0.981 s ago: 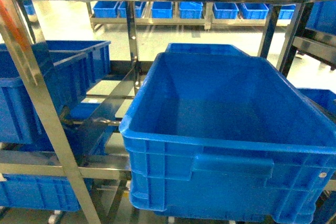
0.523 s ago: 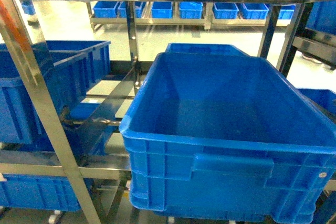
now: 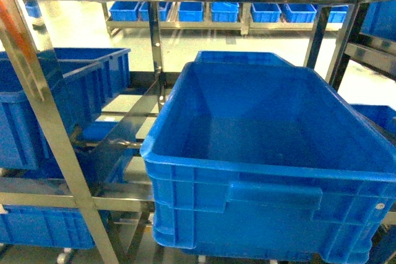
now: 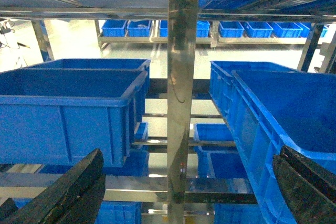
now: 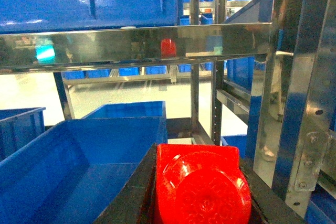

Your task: Pick red block from blue box to shelf

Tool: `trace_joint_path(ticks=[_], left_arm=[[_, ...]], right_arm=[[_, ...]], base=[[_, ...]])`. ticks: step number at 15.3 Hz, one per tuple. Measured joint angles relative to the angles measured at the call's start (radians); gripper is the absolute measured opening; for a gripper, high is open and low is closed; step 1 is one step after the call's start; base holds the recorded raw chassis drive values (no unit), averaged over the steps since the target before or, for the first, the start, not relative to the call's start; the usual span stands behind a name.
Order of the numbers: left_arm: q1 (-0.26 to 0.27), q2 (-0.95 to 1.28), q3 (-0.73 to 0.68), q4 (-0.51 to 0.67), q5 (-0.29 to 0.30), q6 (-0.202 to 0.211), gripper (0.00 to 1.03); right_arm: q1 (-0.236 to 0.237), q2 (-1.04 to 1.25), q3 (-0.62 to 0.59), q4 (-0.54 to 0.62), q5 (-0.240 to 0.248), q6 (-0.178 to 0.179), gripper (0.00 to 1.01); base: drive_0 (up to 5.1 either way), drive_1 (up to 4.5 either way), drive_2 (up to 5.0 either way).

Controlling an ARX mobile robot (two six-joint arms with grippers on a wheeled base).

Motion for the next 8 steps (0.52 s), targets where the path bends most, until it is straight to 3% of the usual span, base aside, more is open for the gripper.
trace_joint_path(ticks=[8], left_arm=[[0.0,0.0,0.0,0.0,0.0,0.0,0.98]], right_arm=[[0.0,0.0,0.0,0.0,0.0,0.0,0.28]], base=[[0.0,0.0,0.0]])
